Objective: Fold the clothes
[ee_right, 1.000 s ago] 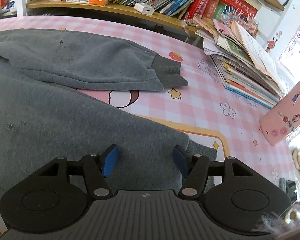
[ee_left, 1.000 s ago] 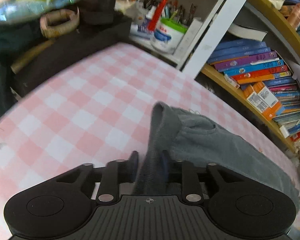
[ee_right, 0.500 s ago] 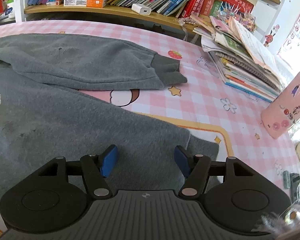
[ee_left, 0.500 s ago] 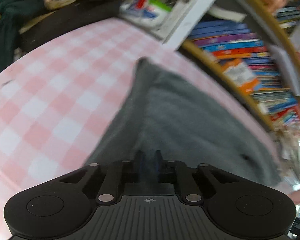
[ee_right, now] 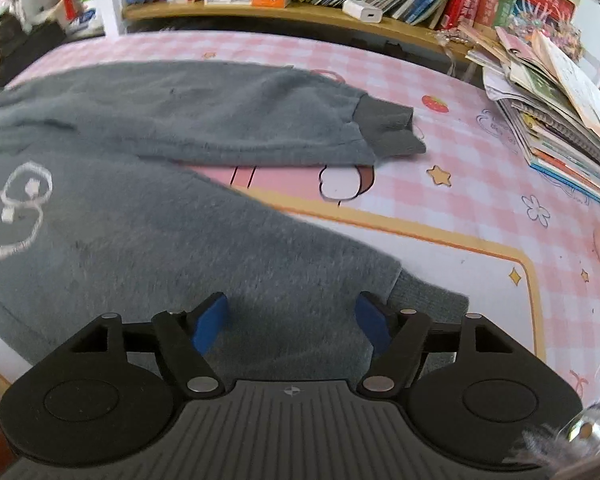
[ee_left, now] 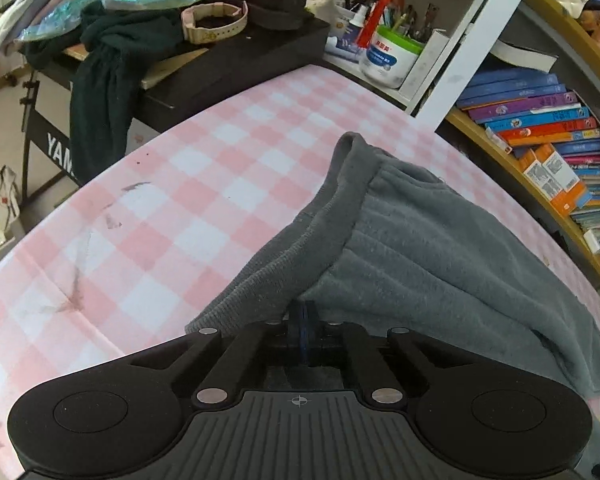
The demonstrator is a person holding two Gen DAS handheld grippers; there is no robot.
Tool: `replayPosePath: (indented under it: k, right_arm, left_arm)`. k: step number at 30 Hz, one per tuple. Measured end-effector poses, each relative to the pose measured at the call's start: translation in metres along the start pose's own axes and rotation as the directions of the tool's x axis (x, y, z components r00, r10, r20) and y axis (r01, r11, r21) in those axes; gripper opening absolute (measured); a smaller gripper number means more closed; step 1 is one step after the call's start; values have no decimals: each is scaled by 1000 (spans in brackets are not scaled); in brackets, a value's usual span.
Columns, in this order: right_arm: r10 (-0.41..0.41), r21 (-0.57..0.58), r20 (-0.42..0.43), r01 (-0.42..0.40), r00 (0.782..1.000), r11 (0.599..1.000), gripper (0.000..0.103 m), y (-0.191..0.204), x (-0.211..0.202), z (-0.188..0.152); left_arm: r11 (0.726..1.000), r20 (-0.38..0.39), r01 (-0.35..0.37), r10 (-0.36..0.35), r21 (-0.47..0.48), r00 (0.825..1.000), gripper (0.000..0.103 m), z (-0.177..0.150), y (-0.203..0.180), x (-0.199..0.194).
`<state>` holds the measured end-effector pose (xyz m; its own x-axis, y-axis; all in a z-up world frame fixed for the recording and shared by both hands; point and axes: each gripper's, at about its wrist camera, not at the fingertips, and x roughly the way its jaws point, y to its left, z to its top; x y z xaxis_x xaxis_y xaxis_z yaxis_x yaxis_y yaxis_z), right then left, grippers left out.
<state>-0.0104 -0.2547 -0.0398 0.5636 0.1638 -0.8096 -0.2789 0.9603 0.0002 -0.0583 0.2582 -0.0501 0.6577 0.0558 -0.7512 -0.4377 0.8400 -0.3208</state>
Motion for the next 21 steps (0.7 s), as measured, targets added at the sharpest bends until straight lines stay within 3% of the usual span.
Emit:
replayPosePath:
  k: [5, 10, 14, 21]
  right_arm:
    - [47, 112, 78, -56, 996, 992, 66, -15, -3, 34]
    - [6, 83, 85, -13, 996, 996, 40, -19, 25, 72]
    - [-3, 87, 71, -3, 997, 996, 32, -27, 46, 98]
    - [-14, 108, -5, 15, 1000, 994, 23, -41, 92, 130]
  left_arm:
    - [996, 31, 52, -54, 71, 998, 5, 5, -22, -6]
    - [984, 23, 115, -119, 134, 993, 5, 21, -50, 8]
    - [968, 10, 148, -154, 203, 988, 5, 41, -73, 25]
    - [945, -73, 139, -123, 295, 990, 5, 76, -100, 77]
